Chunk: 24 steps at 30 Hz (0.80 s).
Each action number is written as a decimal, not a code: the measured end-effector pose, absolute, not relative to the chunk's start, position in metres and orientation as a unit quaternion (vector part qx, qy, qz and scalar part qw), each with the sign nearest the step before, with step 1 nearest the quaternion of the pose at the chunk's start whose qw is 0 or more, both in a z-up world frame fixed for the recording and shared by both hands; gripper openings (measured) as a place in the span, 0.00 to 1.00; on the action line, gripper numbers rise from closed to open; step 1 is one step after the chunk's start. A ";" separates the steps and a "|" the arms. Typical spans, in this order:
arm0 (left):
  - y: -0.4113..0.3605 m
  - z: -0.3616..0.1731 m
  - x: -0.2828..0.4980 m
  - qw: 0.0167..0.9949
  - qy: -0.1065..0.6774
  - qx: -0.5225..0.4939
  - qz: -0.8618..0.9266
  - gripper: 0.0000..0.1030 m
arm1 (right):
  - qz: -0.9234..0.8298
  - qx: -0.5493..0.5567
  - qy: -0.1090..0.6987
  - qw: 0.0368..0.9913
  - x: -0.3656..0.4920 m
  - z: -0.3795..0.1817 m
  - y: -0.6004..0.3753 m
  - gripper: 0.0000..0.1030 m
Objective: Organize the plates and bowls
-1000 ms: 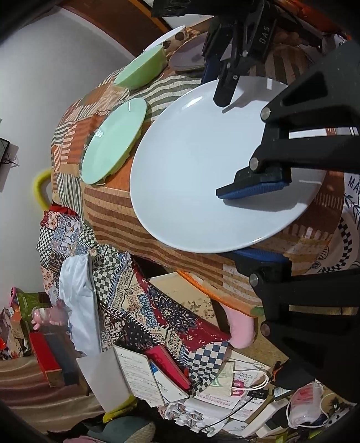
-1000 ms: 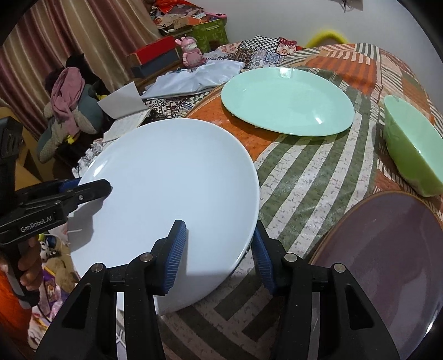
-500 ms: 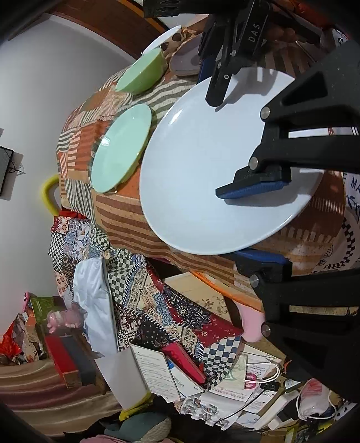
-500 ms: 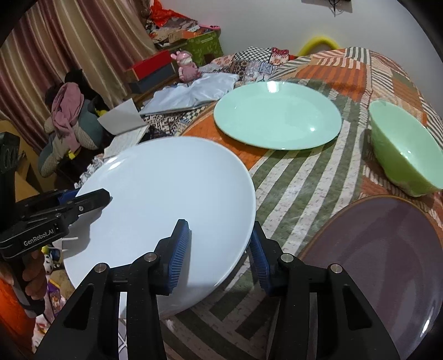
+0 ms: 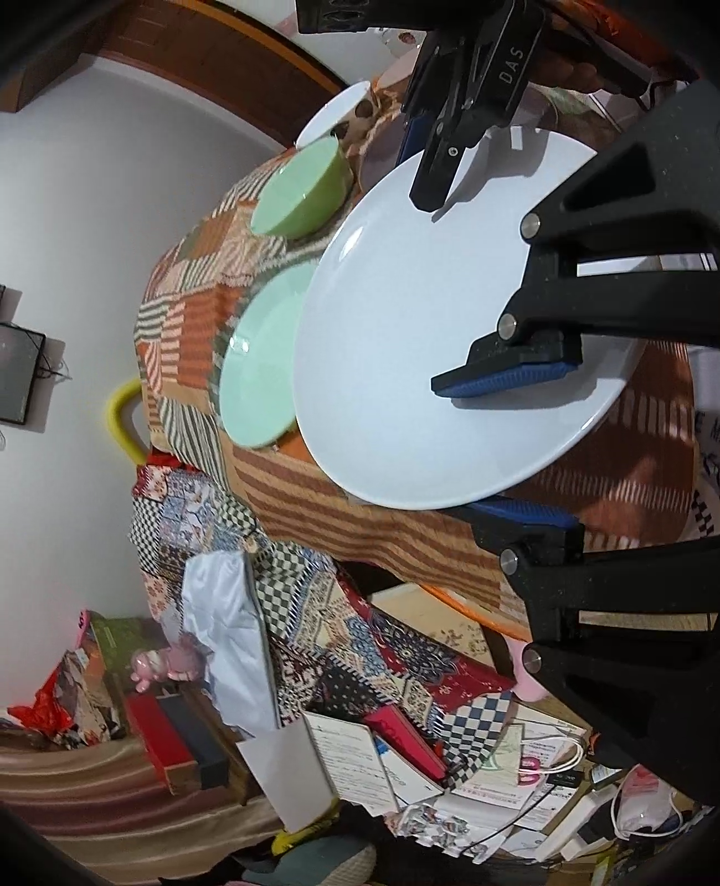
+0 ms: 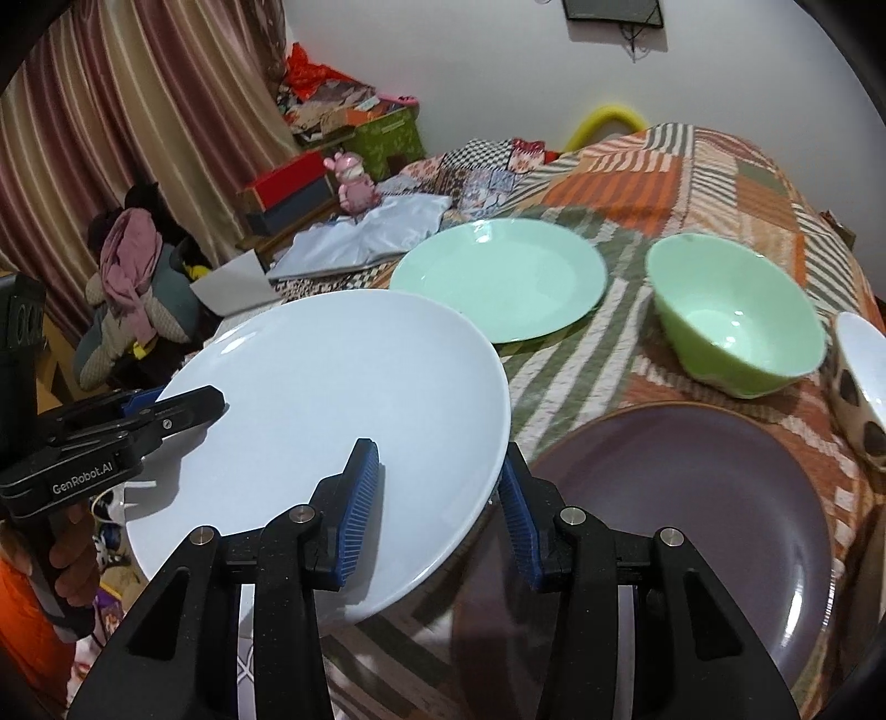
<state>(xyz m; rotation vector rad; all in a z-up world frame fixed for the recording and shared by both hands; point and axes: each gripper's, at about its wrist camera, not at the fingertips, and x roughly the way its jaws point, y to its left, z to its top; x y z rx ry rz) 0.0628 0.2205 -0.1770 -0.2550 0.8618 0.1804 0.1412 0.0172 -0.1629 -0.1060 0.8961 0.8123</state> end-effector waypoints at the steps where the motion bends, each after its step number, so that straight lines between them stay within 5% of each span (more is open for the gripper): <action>1: 0.218 -0.175 0.064 0.898 0.415 -0.122 0.085 0.33 | 0.380 -0.048 0.419 0.823 0.142 -0.161 0.015 0.39; 24: 0.131 -0.149 0.087 0.910 0.405 -0.084 0.021 0.34 | 0.327 -0.003 0.393 0.859 0.138 -0.143 -0.076 0.39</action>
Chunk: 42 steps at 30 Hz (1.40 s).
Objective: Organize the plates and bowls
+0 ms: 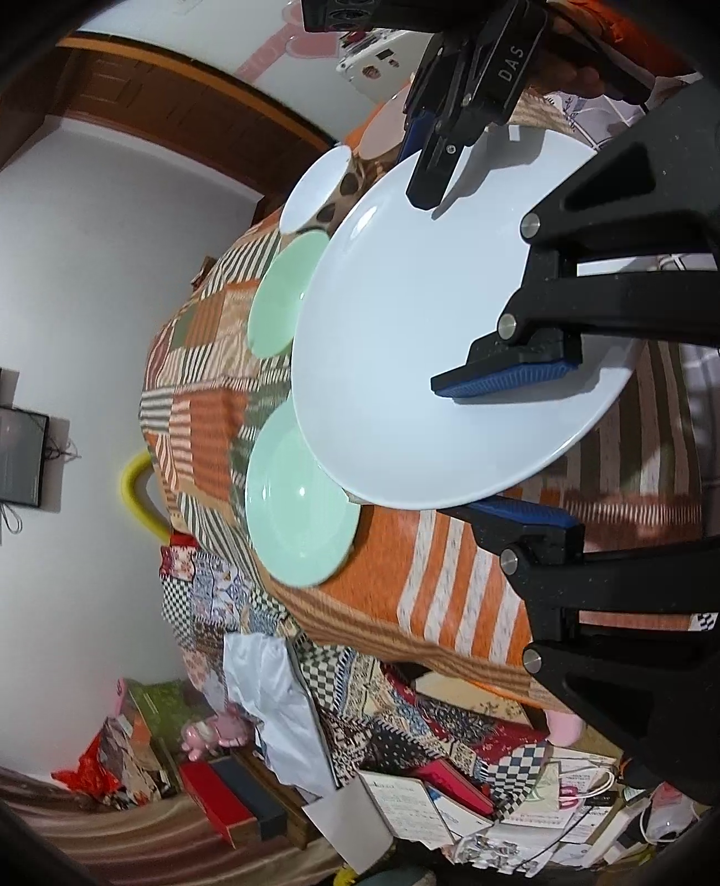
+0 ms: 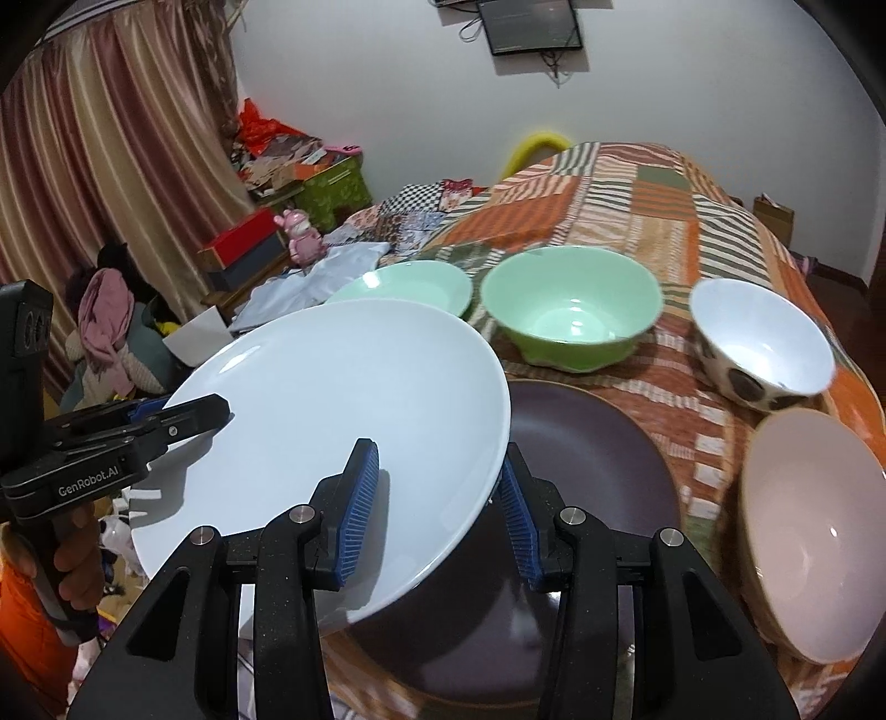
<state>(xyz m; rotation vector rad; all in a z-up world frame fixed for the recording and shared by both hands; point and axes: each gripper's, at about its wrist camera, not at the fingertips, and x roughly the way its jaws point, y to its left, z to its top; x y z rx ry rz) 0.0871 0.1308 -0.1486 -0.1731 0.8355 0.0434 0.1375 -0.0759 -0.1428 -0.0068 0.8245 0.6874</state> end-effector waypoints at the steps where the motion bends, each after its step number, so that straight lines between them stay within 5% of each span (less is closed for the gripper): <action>1: 0.127 -0.148 0.088 0.910 0.406 -0.082 0.018 0.34 | 0.325 -0.001 0.393 0.860 0.137 -0.143 -0.080 0.39; 42: 0.074 -0.211 0.132 0.876 0.475 -0.081 -0.033 0.34 | 0.253 0.025 0.434 0.864 0.138 -0.179 -0.133 0.39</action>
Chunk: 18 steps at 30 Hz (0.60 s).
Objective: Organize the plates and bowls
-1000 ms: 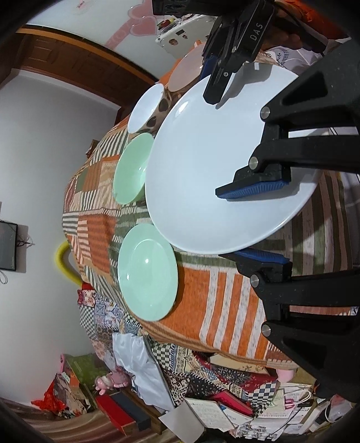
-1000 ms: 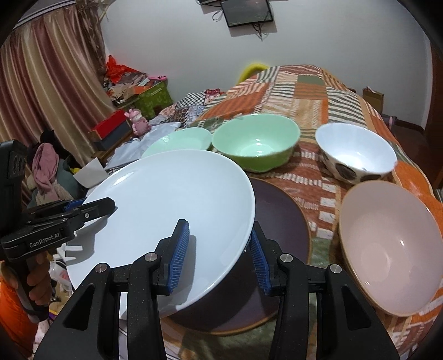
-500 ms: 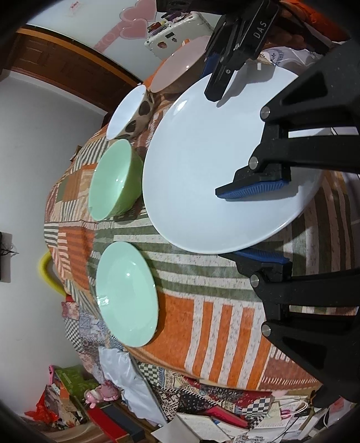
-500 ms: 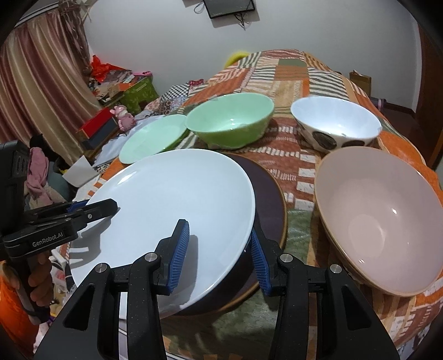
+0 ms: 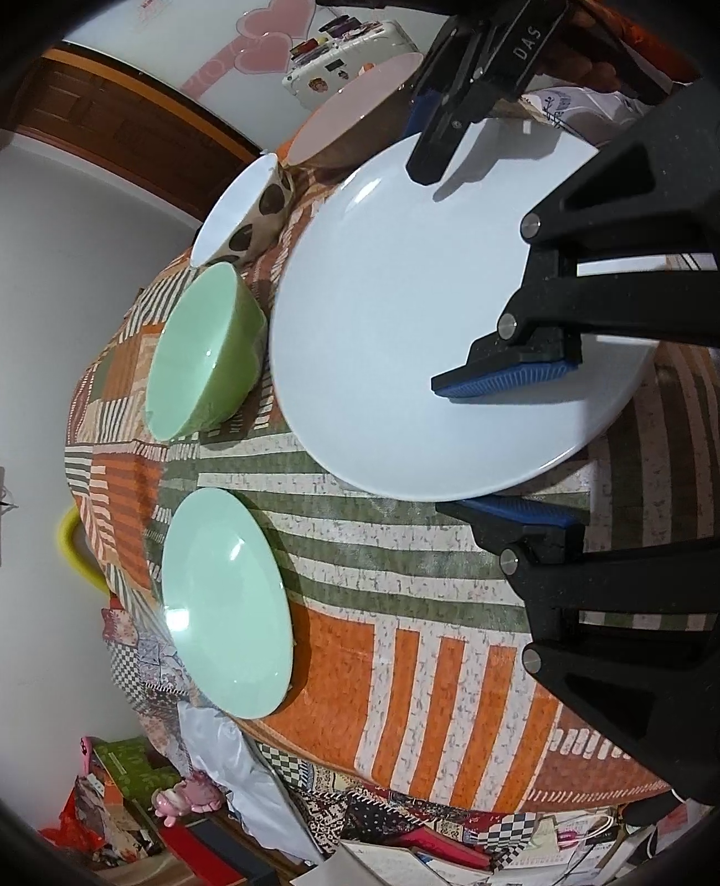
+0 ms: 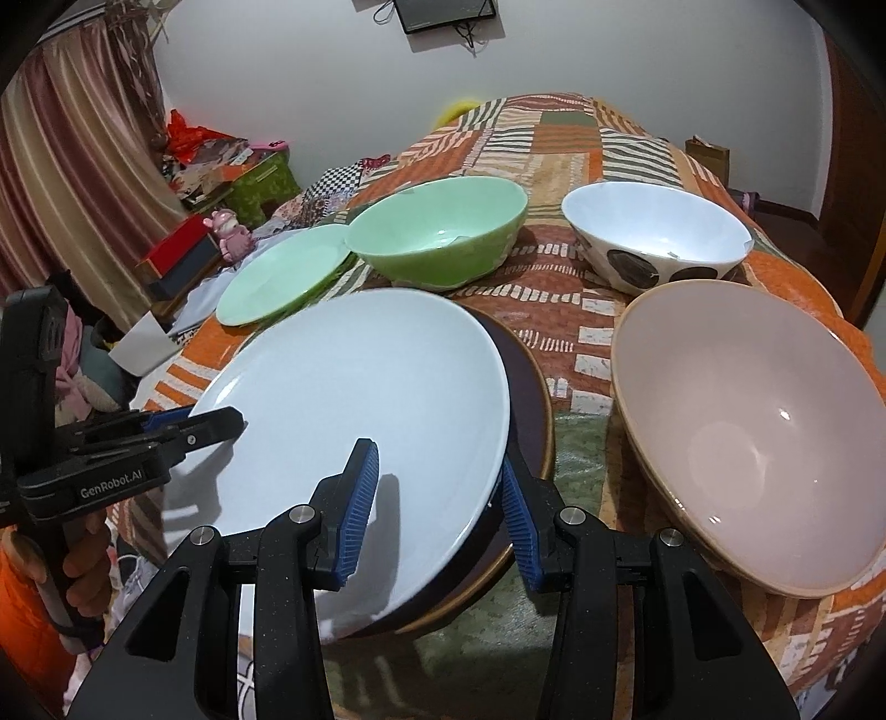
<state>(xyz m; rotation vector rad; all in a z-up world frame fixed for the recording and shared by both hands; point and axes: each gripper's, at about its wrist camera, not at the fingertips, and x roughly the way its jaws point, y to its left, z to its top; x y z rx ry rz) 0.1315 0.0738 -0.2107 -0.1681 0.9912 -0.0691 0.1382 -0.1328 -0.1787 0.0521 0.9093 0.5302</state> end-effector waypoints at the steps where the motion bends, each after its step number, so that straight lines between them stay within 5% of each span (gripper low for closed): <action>1: 0.073 -0.211 0.132 0.876 0.475 -0.079 -0.034 0.34 | 0.252 0.027 0.434 0.865 0.139 -0.179 -0.134 0.39; 18: 0.071 -0.215 0.142 0.876 0.473 -0.087 -0.037 0.34 | 0.244 0.026 0.432 0.868 0.138 -0.177 -0.138 0.39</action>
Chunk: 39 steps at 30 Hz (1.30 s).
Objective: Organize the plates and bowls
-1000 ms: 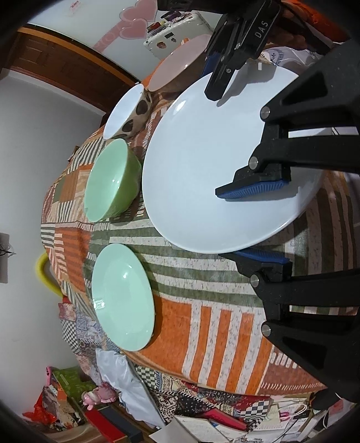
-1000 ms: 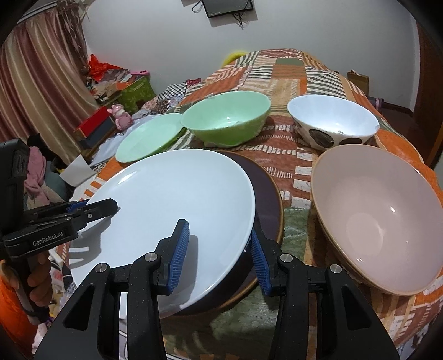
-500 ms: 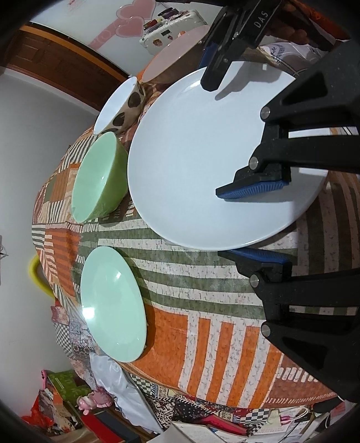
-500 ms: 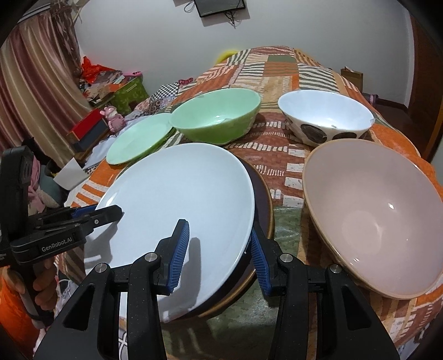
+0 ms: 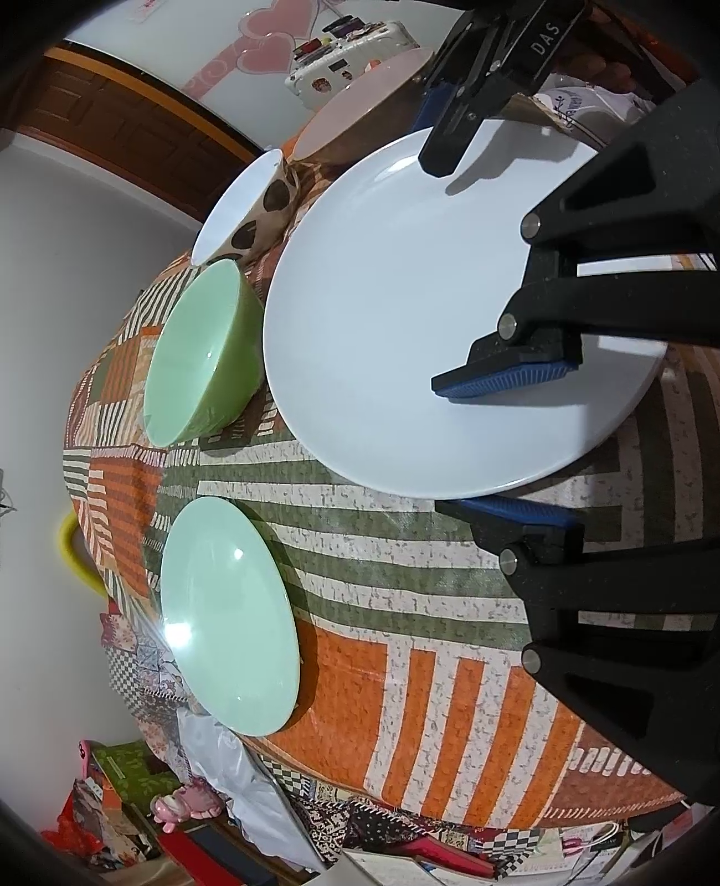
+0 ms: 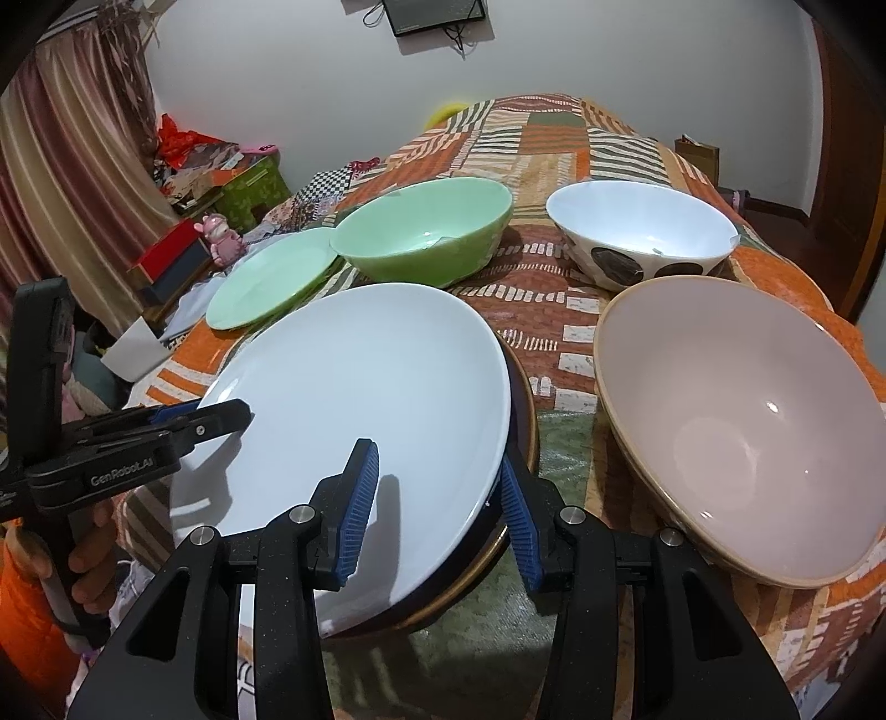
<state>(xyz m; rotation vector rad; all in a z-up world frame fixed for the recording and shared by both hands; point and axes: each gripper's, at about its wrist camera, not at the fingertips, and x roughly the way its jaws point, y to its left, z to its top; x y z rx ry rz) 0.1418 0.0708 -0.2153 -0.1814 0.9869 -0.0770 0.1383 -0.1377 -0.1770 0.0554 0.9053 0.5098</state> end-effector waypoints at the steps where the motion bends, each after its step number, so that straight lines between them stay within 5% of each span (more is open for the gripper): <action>1: 0.070 -0.216 0.142 0.876 0.473 -0.086 -0.036 0.33 | 0.243 0.026 0.432 0.868 0.138 -0.177 -0.138 0.38; 19: 0.067 -0.212 0.140 0.881 0.465 -0.075 -0.033 0.33 | 0.225 0.008 0.427 0.876 0.133 -0.171 -0.145 0.38; 32: 0.124 -0.159 0.120 0.907 0.411 -0.089 0.032 0.33 | 0.259 -0.012 0.380 0.888 0.140 -0.137 -0.118 0.39; 39: 0.175 -0.132 0.124 0.913 0.390 -0.089 0.084 0.48 | 0.300 -0.026 0.377 0.876 0.158 -0.130 -0.071 0.40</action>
